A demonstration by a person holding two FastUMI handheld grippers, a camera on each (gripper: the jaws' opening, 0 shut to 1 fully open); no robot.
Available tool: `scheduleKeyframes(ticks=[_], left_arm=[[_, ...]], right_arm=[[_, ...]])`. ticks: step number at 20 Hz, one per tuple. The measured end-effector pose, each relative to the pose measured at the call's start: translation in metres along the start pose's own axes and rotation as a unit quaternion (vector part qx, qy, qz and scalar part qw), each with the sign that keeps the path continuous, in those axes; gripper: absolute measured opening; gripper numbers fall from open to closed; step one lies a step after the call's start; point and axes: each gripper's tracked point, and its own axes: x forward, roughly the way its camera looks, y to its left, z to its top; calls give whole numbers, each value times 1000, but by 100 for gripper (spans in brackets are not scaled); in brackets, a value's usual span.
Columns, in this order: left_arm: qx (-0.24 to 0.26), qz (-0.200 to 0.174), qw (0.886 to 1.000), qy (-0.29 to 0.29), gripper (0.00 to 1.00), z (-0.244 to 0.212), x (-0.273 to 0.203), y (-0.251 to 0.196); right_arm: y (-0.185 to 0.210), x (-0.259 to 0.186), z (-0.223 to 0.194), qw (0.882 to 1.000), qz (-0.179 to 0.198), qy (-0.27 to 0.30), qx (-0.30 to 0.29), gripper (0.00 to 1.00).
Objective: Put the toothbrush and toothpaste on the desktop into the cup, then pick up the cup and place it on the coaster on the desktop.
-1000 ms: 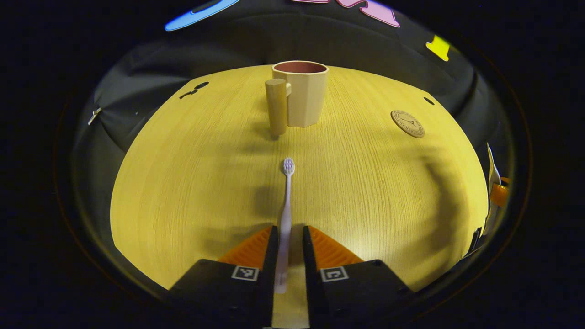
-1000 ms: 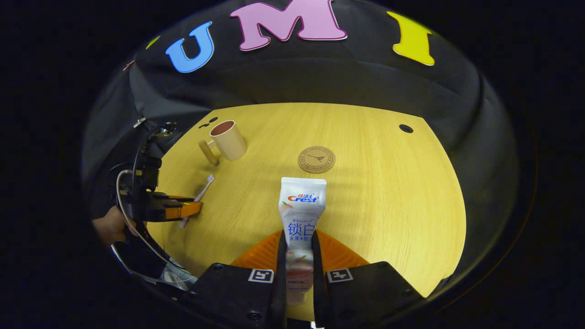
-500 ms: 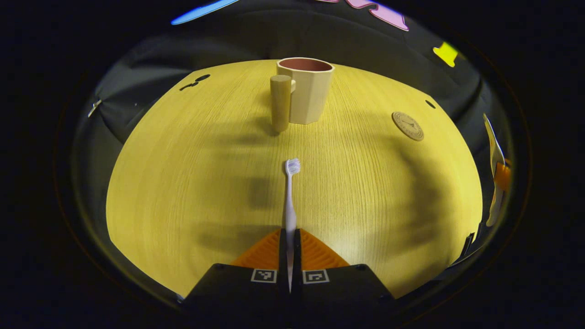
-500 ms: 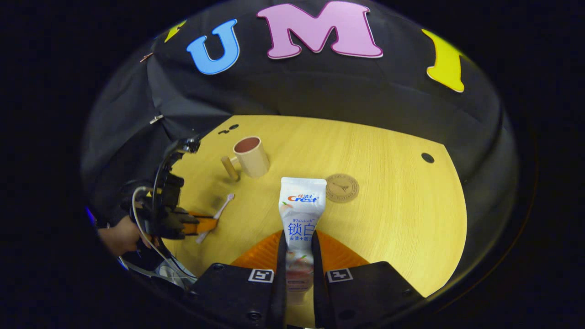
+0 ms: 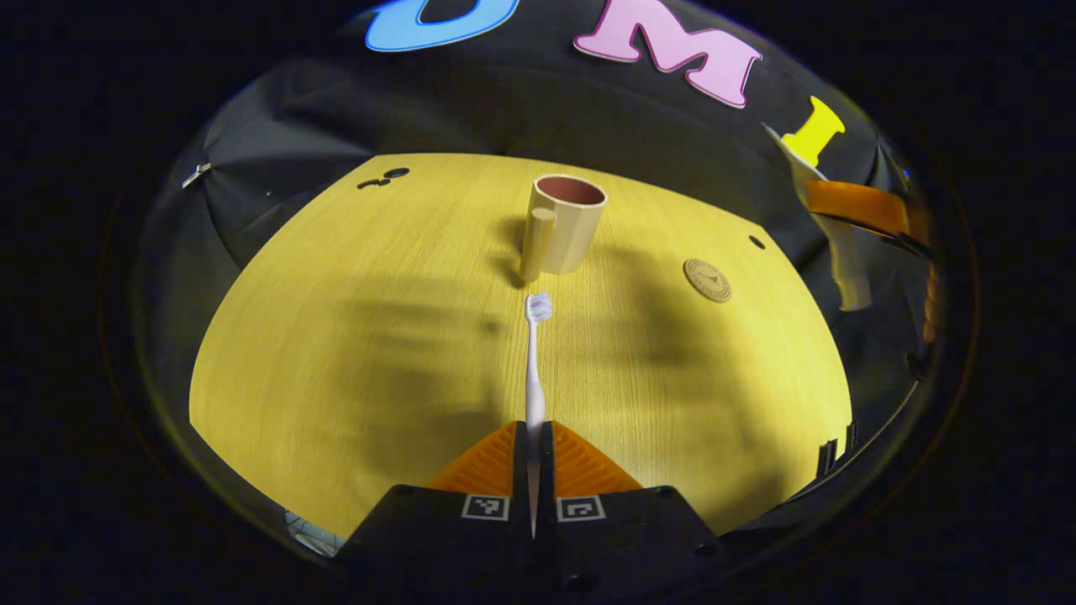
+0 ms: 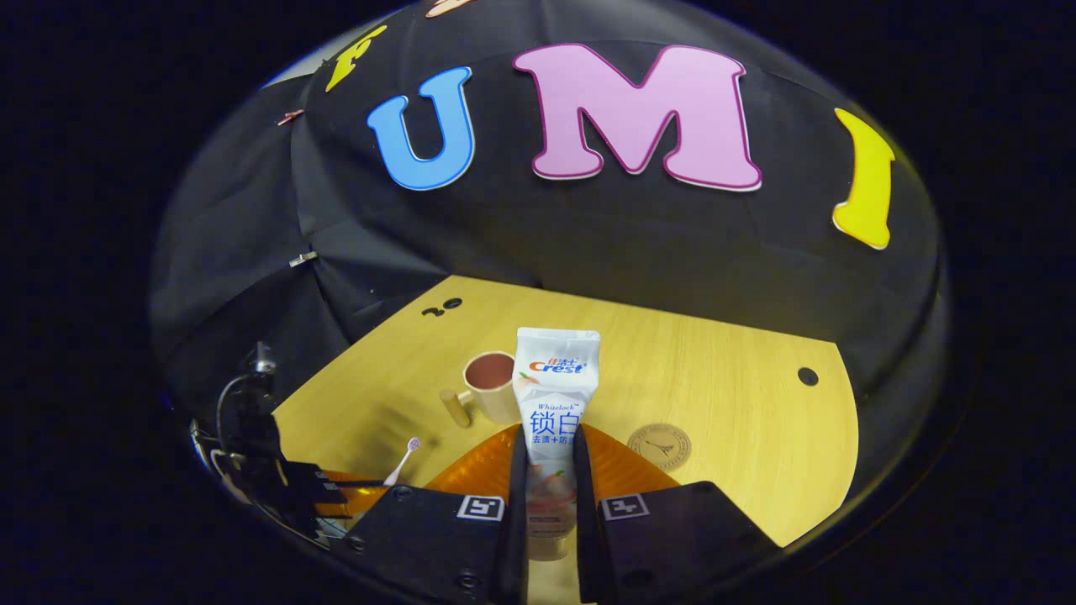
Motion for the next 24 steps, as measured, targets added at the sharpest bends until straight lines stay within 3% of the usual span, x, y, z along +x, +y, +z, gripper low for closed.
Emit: scheduleKeyframes(ticks=[5, 13, 24], left_arm=[[-44, -22, 998, -44, 6, 19, -44, 10], [-48, -6, 993, -107, 6, 39, -93, 41], [-94, -17, 978, -185, 6, 52, -112, 60]], right_arm=[[40, 33, 36, 999, 20, -41, -19, 27], [71, 104, 76, 995, 31, -92, -7, 27], [54, 187, 70, 993, 15, -114, 19, 27]])
